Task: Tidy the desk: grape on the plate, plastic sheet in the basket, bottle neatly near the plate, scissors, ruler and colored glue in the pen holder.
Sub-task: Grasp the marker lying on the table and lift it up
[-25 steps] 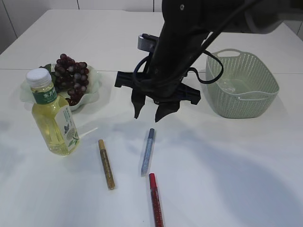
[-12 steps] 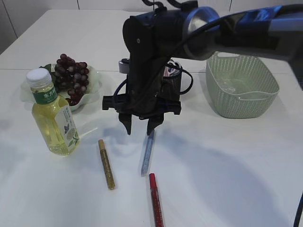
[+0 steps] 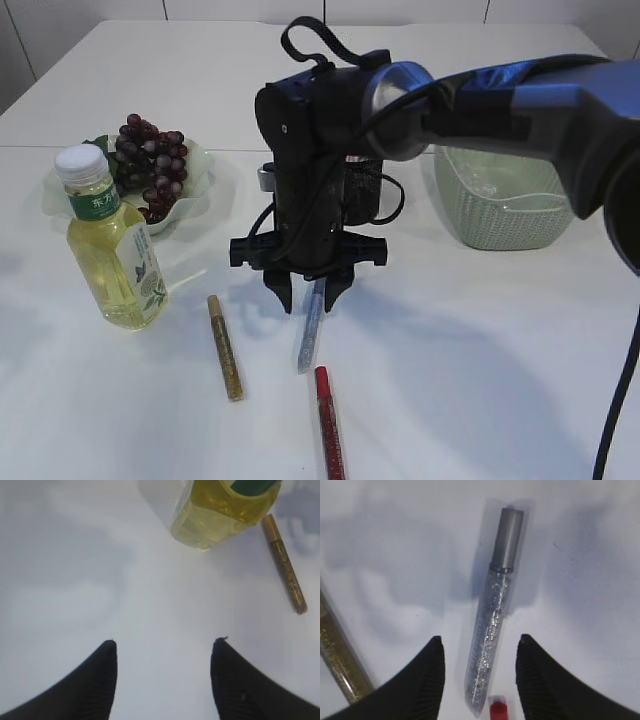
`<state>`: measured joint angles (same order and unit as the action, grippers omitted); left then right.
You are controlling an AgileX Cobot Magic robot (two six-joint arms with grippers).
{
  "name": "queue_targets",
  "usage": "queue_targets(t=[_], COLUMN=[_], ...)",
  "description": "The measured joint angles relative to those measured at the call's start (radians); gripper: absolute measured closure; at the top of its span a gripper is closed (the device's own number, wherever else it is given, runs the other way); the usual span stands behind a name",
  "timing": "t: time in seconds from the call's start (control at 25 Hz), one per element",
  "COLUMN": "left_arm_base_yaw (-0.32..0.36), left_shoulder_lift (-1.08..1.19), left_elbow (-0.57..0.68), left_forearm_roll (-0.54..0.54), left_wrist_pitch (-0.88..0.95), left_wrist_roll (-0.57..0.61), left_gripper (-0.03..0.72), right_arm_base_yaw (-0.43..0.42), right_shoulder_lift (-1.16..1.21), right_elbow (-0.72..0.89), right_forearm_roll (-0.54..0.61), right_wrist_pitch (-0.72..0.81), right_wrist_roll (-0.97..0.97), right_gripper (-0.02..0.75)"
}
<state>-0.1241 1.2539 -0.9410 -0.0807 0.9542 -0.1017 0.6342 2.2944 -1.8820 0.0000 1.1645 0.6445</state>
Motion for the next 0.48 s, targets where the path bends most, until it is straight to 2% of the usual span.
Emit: queue_targets(t=[0.48], left_arm_base_yaw=[0.000], left_shoulder_lift=[0.000], left_elbow=[0.000], left_forearm_roll=[0.002], left_wrist_pitch=[-0.002], left_wrist_roll=[0.000], left_gripper=[0.253], right_arm_base_yaw=[0.000], right_shoulder_lift=[0.015], right_elbow=[0.000], right_forearm_roll=[-0.020], right_wrist_pitch=[-0.007], right_wrist_roll=[0.000], right_gripper=[0.361])
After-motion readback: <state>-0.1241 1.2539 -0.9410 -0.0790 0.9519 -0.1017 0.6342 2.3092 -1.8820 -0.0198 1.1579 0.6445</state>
